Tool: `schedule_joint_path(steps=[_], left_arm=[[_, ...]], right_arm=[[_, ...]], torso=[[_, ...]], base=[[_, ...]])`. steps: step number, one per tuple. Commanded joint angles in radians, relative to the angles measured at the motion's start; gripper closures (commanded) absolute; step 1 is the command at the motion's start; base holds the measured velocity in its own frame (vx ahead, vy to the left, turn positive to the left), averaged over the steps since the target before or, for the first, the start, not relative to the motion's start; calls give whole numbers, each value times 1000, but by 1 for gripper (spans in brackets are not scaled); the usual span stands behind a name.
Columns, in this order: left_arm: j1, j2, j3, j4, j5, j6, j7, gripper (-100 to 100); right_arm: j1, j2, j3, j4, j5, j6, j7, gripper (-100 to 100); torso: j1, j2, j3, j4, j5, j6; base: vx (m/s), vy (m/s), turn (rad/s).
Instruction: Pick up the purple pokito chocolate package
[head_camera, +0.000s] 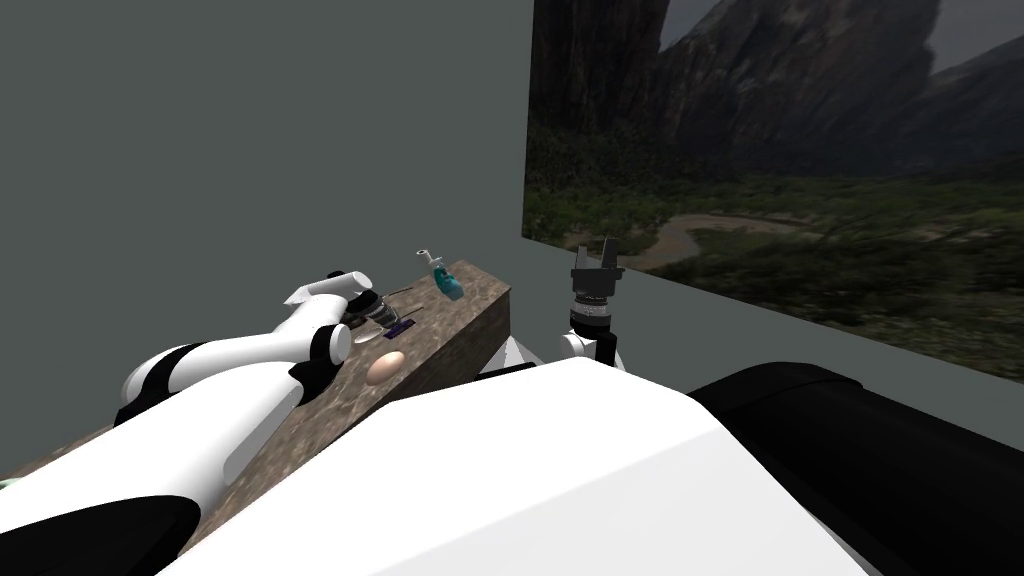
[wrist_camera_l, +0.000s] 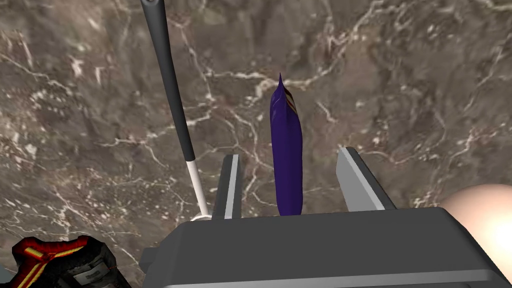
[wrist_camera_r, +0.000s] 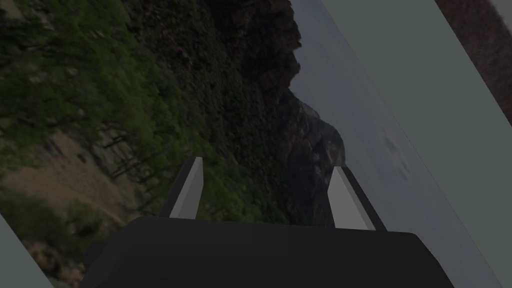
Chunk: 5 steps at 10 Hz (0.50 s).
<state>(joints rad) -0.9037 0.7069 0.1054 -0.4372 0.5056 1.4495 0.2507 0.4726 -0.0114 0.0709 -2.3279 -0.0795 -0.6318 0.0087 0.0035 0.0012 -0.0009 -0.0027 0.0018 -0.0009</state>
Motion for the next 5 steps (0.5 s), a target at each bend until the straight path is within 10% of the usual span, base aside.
schedule_joint_path(steps=[1,4,5], left_arm=[[0,0,0,0,0,0,0,100],[0,0,0,0,0,0,0,100],[0,0,0,0,0,0,0,0]], right_arm=[[0,0,0,0,0,0,0,0],[0,0,0,0,0,0,0,0],[0,0,0,0,0,0,0,0]], torso=[[0,0,0,0,0,0],[-1,-1,-1,0,0,0],[-1,-1,-1,0,0,0]], base=[[0,0,0],[0,0,0],[0,0,0]])
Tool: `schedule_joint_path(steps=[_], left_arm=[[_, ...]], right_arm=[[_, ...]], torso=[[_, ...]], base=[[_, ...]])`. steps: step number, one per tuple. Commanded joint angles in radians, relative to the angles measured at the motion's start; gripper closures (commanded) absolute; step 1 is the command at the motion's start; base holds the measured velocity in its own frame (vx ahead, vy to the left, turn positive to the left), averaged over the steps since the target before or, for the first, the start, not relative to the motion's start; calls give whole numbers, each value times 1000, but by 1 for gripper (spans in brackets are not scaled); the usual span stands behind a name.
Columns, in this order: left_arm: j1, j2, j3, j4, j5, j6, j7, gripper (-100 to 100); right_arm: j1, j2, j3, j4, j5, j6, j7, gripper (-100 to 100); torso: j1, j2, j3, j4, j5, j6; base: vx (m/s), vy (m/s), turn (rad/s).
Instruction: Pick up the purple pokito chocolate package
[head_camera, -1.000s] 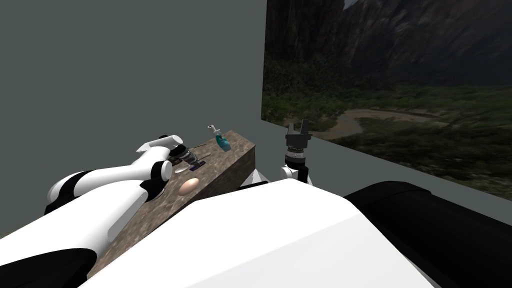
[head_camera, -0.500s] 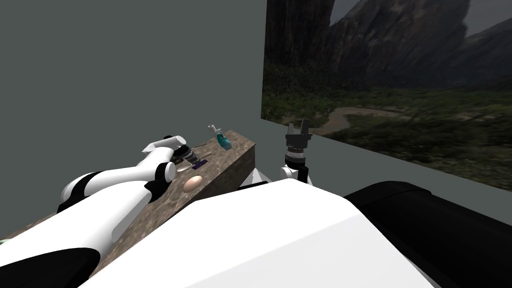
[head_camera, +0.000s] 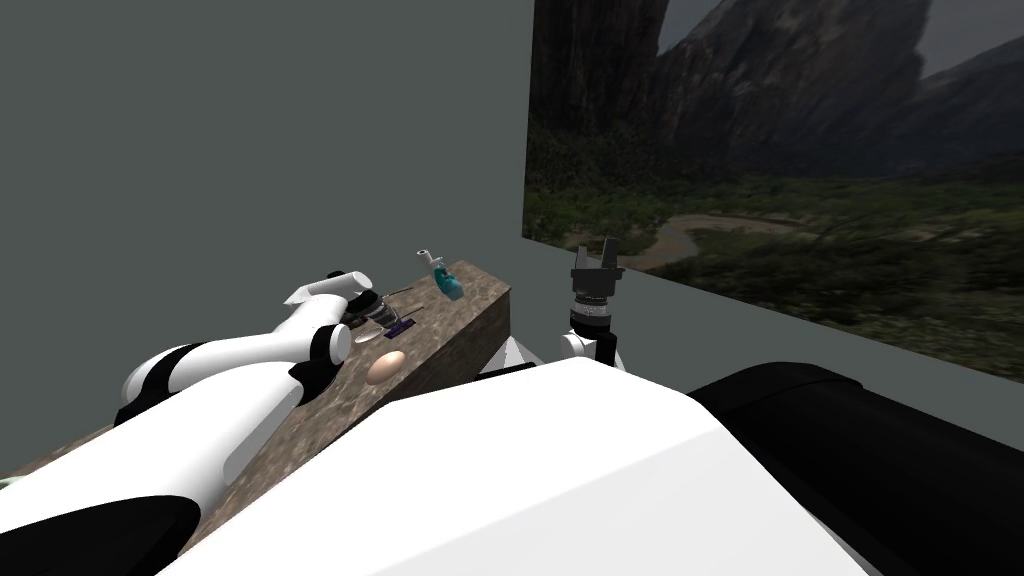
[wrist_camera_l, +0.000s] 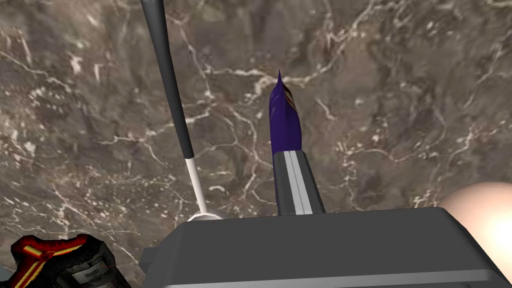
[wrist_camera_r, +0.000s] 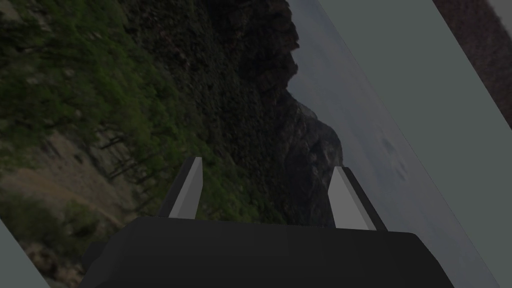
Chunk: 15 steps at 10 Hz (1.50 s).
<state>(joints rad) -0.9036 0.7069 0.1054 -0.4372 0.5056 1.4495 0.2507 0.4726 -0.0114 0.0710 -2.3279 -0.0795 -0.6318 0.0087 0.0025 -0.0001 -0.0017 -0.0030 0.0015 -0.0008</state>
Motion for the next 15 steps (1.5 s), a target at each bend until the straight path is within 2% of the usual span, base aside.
schedule_joint_path(steps=[1,2,3,5,6,7,11,12,13,15], left_arm=[[0,0,0,0,0,0,0,-100],[0,0,0,0,0,0,0,0],[14,-17,3,8,-6,-31,3,-100],[24,-28,4,13,-10,-52,6,-100],[13,-24,3,22,-9,-45,4,-100],[12,-25,2,28,-10,-52,2,100],[12,-25,3,28,-10,-51,4,100],[12,-25,3,28,-10,-51,4,0],[10,-11,2,5,-4,-21,2,100],[10,-11,2,5,-4,-21,2,100]], right_arm=[[0,0,0,0,0,0,0,0],[0,0,0,0,0,0,0,0],[0,0,0,0,0,0,0,0],[0,0,0,0,0,0,0,0],[0,0,0,0,0,0,0,0],[0,0,0,0,0,0,0,0],[0,0,0,0,0,0,0,0],[0,0,0,0,0,0,0,0],[0,0,0,0,0,0,0,0],[0,0,0,0,0,0,0,0]], torso=[[0,0,0,0,0,0],[0,0,0,0,0,0],[0,0,0,0,0,0],[1,-1,0,0,0,0],[1,-1,0,0,0,0],[0,0,0,0,0,0],[0,0,0,0,0,0],[0,0,0,0,0,0],[0,0,0,0,0,0],[-1,1,0,0,0,0]], base=[[0,0,0],[0,0,0],[5,9,-13],[7,16,-11],[2,5,-3],[0,0,0],[0,0,0],[0,0,0],[-5,-9,10],[-4,-10,6]])
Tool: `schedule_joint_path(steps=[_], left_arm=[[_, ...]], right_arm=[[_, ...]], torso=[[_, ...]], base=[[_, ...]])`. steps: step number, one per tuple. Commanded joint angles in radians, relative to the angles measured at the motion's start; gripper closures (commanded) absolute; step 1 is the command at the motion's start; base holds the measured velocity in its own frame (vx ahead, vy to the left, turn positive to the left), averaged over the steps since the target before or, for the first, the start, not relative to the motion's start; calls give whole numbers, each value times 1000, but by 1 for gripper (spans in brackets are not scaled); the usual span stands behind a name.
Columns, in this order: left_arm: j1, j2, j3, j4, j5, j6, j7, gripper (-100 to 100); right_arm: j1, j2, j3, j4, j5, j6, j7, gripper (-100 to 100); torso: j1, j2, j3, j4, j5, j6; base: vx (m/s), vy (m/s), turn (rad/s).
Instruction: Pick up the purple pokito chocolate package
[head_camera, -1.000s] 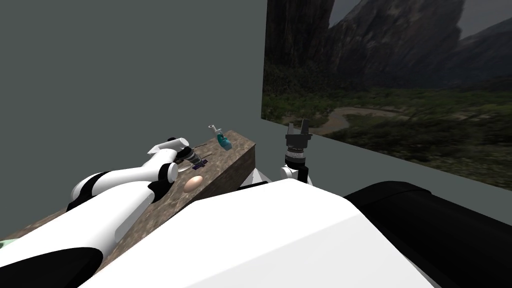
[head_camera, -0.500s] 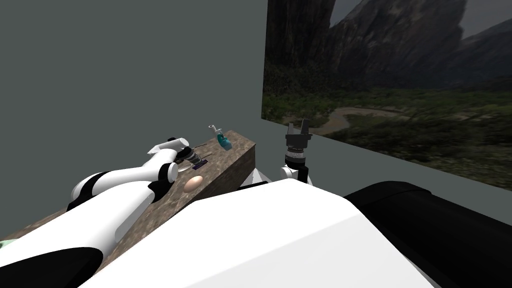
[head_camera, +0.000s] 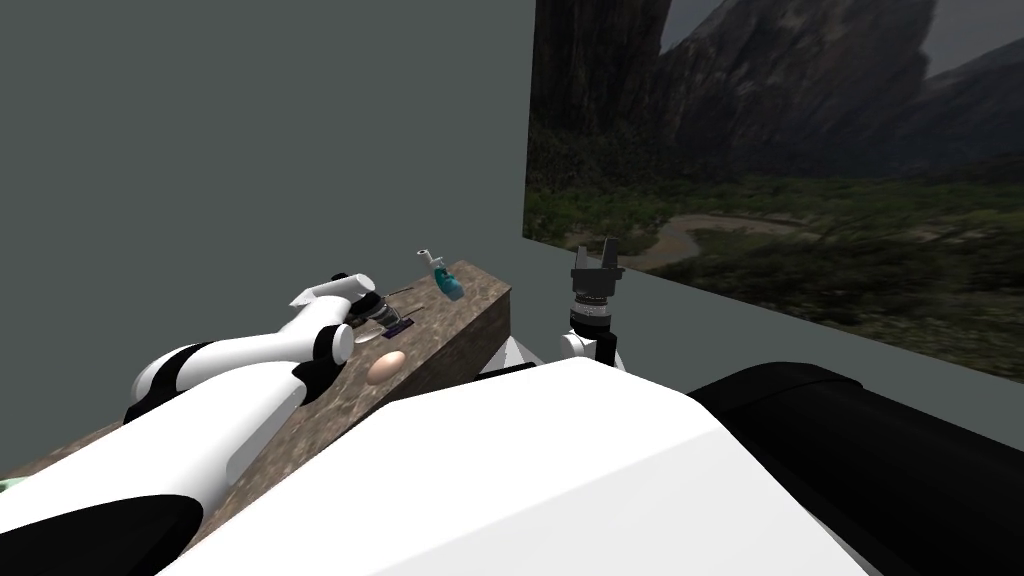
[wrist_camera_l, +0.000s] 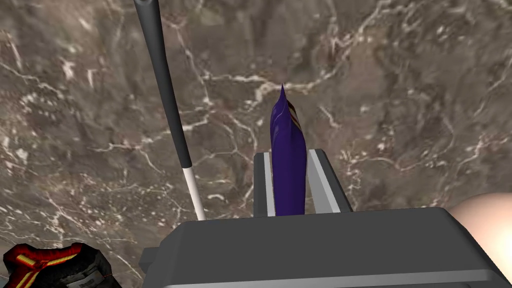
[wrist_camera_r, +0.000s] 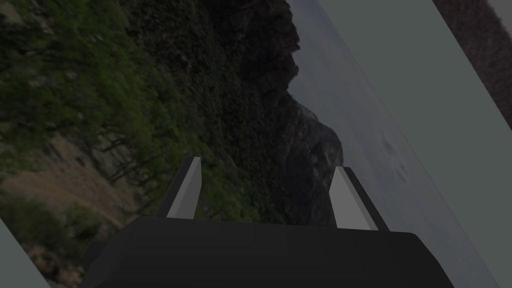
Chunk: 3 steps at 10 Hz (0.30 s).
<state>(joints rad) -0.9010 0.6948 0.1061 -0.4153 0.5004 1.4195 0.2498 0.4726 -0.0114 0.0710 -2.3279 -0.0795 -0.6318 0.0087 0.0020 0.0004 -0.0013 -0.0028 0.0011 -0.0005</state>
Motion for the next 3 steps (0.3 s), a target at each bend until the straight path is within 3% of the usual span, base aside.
schedule_joint_path(steps=[1,2,3], left_arm=[[-3,12,-1,-22,5,30,1,100],[-8,8,-1,2,2,10,-3,100],[-9,9,-1,2,2,12,-5,0]], right_arm=[[0,0,0,0,0,0,0,0],[0,0,0,0,0,0,0,0],[0,0,0,0,0,0,0,0]], torso=[[0,0,0,0,0,0],[0,0,0,0,0,0],[0,0,0,0,0,0]], base=[[-5,-9,7],[0,0,0],[0,0,0]])
